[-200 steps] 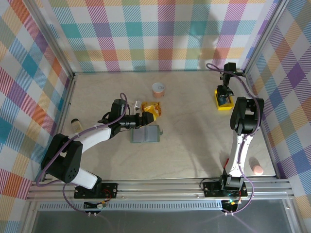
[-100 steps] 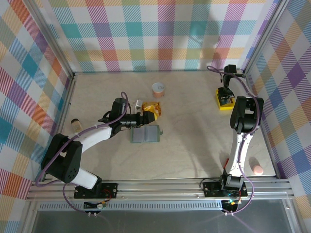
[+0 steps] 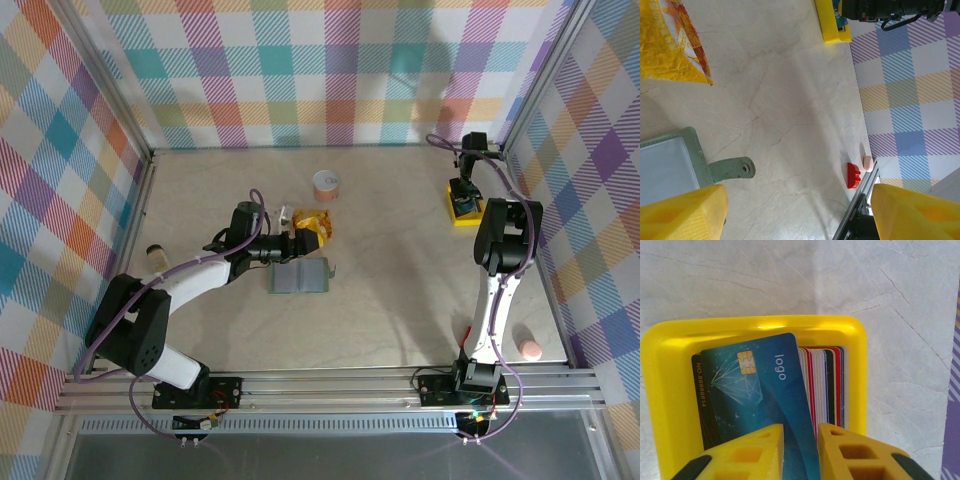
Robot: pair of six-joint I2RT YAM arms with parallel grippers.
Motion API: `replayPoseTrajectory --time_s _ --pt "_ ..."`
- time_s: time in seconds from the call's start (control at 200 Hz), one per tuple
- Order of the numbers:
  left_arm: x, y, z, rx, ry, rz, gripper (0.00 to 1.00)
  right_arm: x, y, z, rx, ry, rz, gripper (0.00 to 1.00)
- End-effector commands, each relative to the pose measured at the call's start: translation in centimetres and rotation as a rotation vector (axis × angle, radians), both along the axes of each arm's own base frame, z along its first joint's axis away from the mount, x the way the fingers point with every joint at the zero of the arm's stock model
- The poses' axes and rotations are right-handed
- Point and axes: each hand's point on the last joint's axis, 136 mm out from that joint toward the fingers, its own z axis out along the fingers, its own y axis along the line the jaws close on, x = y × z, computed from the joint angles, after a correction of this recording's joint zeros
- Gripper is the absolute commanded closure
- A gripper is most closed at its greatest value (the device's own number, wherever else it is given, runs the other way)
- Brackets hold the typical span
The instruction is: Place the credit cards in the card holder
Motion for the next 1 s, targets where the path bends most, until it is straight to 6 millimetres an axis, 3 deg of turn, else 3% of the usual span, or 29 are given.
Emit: replayPoseTrajectory --time_s 0.0,0.29,0.625,0.995 --pt "0.3 -0.7 0.8 0.000 -0.033 -0.017 0.25 0.5 -0.6 0.7 0.012 -0.025 -0.011 0.80" --pt "0.2 -1.0 0.7 0.002 -0.033 -0.024 0.25 0.5 0.0 1.6 0.065 -0.048 -0.016 1.00" --pt "-0.1 -1.1 0.8 -0.002 -0.041 -0.026 0.25 0.3 2.7 3.8 0.217 -0.115 -0.006 1.00" --pt "-0.6 -0.9 1.2 -0.007 -0.053 -0.025 0.26 -0.5 4.0 4.5 0.301 -0.117 -0.016 1.00"
